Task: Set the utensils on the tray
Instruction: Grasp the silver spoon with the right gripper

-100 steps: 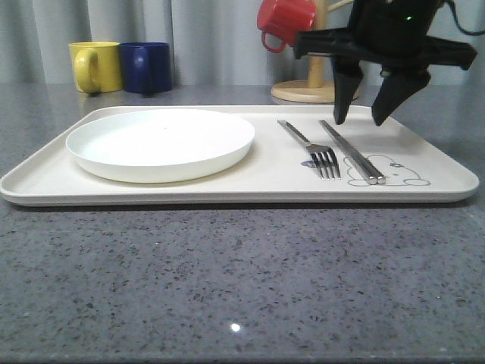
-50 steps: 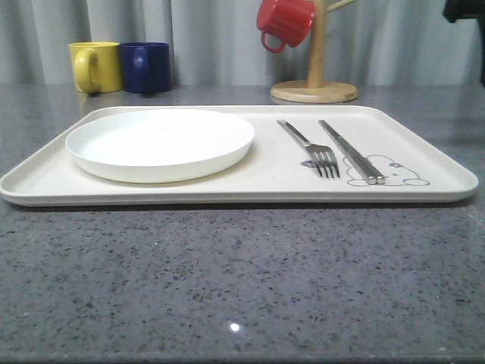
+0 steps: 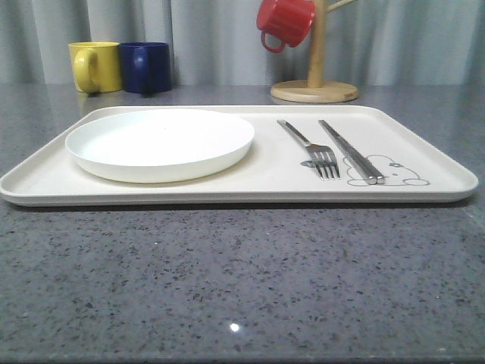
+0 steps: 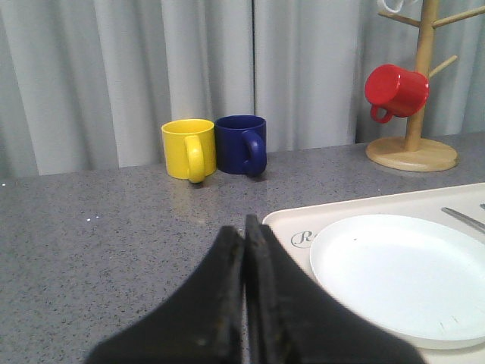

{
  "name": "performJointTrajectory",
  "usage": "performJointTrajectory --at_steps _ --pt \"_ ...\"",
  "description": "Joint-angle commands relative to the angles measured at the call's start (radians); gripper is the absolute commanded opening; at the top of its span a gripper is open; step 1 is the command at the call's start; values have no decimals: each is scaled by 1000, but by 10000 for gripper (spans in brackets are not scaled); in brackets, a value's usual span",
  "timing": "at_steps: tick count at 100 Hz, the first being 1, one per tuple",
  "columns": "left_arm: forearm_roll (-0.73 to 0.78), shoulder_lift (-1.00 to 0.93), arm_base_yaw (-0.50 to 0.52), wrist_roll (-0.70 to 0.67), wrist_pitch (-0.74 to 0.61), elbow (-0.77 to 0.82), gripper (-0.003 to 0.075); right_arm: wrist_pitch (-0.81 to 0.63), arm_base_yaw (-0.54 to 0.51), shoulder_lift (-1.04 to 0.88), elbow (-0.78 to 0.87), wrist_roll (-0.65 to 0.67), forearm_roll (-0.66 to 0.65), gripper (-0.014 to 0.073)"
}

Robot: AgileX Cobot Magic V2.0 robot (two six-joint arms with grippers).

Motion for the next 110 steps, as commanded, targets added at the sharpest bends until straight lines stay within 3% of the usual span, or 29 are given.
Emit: performJointTrajectory --at_steps 1,47,67,94,110 --pt "-6 8 -2 -3 -78 -28 -19 -33 -8 -29 -31 -22 7 363" --pt "-6 8 -2 -3 -78 -28 -19 -34 -8 27 -31 -23 7 356" --pt "-6 8 -2 -3 -78 -28 -19 -35 -8 27 -31 -23 7 275" --pt "-6 8 -2 -3 -78 -28 -19 -34 -8 44 -31 -23 7 263" --pt "-6 8 -2 -3 -78 -28 -19 -27 -8 47 -31 -23 7 121"
